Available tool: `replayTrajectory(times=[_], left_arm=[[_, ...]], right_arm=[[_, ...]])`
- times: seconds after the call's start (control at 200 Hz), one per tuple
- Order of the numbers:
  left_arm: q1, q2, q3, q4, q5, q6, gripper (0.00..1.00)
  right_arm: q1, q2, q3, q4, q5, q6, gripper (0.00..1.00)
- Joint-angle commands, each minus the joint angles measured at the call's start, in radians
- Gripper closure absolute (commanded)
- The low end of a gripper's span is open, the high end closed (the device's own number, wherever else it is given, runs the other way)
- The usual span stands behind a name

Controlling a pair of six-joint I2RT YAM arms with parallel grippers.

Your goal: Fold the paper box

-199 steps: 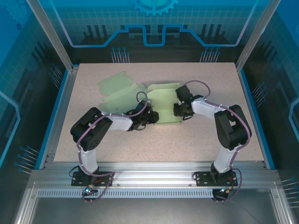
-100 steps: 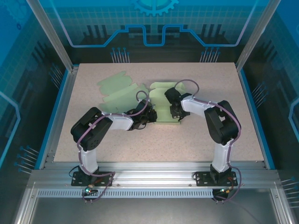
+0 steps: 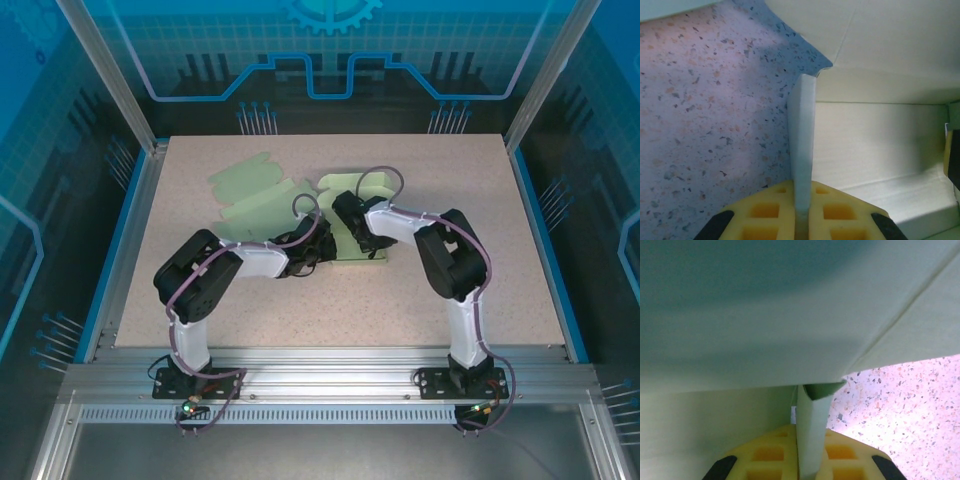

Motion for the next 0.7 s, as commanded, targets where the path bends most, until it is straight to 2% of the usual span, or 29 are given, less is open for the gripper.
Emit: replayTrajectory(times=[0.0,0.195,0.33,0.54,0.585,0.695], left_arm=[[0.007,0.026,0.045,-0.009,-0.059,0.002,0.90],[0.008,0.033,0.060,-0.035,-0.108,-0.029,0.90],[0.007,0.040,0.072,-0.033,-0.100,-0.042,0.89],[0.006,0.037,0.075,-0.029,-0.095,-0.050,0.87],[0.005,0.036,0.075,-0.026,-0.094,-0.051,0.87],[0.005,0.031,0.072,-0.025,-0.092,-0.051,0.86]], right_arm=[[0.038,0.083,0.004,-0.144,0.050,-0.018,0.97],[0.054,0.134,0.021,-0.236,0.136,0.043,1.00],[0.060,0.137,0.021,-0.217,0.104,0.029,1.00],[0.099,0.184,0.051,-0.243,0.120,0.046,1.00],[0.106,0.196,0.061,-0.251,0.120,0.053,0.95],[0.113,0.204,0.070,-0.247,0.102,0.060,0.89]])
